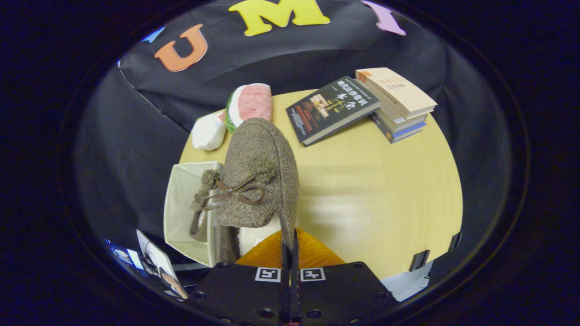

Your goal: Open the storage box then place both shoes into the box .Put the left shoe in first, then the right shoe, with the right side of both shoes facing outward in a uniform manner.

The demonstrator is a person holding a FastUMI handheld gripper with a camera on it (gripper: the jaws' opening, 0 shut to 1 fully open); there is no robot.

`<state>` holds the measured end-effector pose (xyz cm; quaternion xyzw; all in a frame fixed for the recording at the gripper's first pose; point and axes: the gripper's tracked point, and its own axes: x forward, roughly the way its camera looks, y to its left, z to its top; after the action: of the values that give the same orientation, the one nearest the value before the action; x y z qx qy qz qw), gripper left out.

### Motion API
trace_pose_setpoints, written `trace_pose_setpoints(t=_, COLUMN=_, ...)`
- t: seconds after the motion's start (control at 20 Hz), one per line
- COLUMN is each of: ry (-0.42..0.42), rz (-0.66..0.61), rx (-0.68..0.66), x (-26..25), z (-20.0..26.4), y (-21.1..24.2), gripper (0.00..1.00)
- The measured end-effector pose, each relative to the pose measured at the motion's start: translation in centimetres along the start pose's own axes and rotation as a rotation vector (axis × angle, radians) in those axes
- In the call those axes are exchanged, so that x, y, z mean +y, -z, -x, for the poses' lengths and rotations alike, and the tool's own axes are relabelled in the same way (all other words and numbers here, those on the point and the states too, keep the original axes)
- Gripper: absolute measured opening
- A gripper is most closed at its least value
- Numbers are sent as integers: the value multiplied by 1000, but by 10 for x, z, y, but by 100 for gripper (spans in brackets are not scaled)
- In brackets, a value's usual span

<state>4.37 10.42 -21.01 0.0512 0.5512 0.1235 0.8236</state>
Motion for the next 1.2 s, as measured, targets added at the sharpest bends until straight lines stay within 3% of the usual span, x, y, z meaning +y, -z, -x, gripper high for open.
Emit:
trace_pose_setpoints(t=0.3, ry=-61, rz=22, rx=18, x=133, z=-15, y=15, gripper=1)
trace_pose_setpoints(t=0.45, ry=-14, rz=7, rx=55, x=166, z=-48, y=29, gripper=1)
trace_pose_setpoints(t=0.9, ry=322, rz=-96, rx=136, x=139, z=-143, y=59, gripper=1)
trace_pose_setpoints(t=1.2, ry=444, rz=-100, rx=155, x=129, z=-170, y=62, gripper=1)
